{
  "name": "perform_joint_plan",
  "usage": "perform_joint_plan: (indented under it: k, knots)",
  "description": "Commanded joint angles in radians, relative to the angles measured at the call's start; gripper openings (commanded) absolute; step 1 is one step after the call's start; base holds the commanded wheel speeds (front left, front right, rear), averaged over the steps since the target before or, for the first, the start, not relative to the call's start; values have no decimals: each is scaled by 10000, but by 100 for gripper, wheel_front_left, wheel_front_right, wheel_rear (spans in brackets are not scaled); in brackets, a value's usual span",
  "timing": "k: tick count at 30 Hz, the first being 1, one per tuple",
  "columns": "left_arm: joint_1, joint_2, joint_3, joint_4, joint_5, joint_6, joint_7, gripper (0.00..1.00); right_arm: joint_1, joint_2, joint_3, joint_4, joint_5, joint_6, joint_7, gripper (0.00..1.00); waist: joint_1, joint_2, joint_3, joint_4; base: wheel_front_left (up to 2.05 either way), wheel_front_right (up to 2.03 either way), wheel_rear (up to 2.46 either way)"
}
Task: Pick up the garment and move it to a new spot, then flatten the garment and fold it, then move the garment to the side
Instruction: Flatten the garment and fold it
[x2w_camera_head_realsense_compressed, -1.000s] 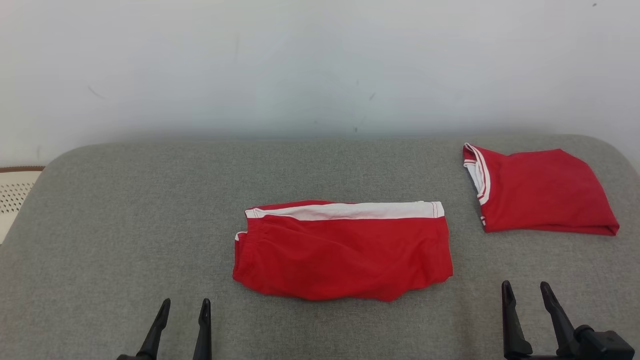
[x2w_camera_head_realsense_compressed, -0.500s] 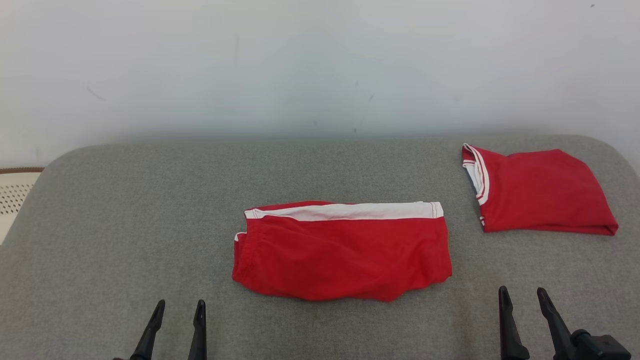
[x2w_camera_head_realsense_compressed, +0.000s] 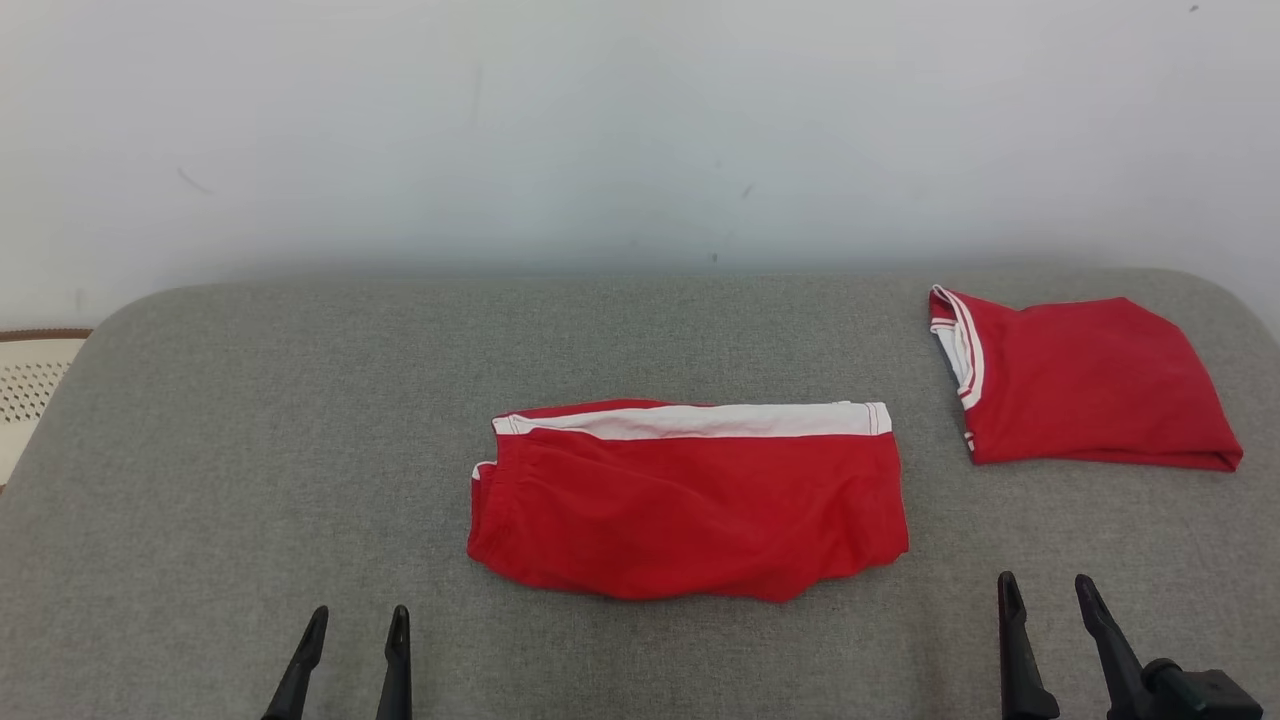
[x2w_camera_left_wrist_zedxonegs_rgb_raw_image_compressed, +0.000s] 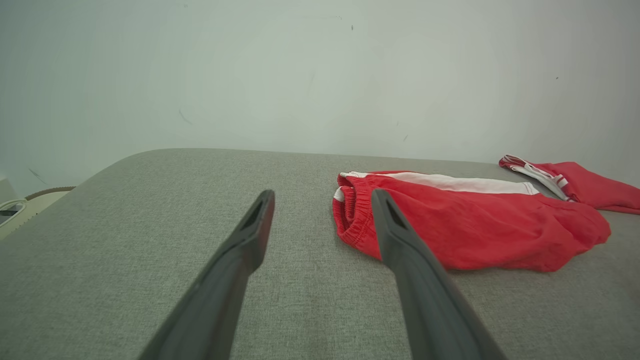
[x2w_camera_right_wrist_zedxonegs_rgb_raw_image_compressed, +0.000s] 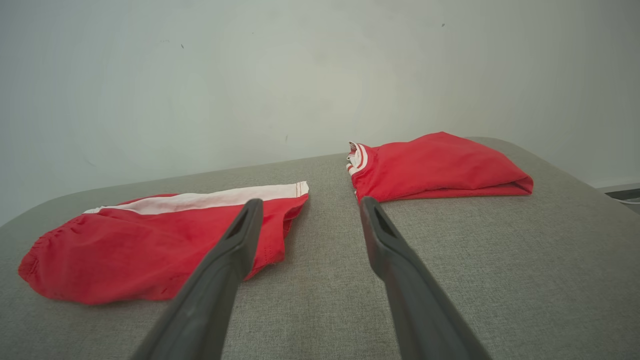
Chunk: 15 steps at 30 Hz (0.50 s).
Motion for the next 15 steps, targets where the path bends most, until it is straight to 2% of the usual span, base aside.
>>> perform_joint_plan:
  k: [1, 15]
  knots:
    - [87, 71, 50, -39, 40, 40, -60, 100, 121, 9, 4, -15, -40, 5, -2, 100, 0, 0, 1, 2, 0, 0, 0]
    - [118, 101, 58, -46, 57, 45, -61, 100, 92, -38, 46, -16, -56, 5, 83, 100, 0, 0, -8, -21, 0, 0, 0]
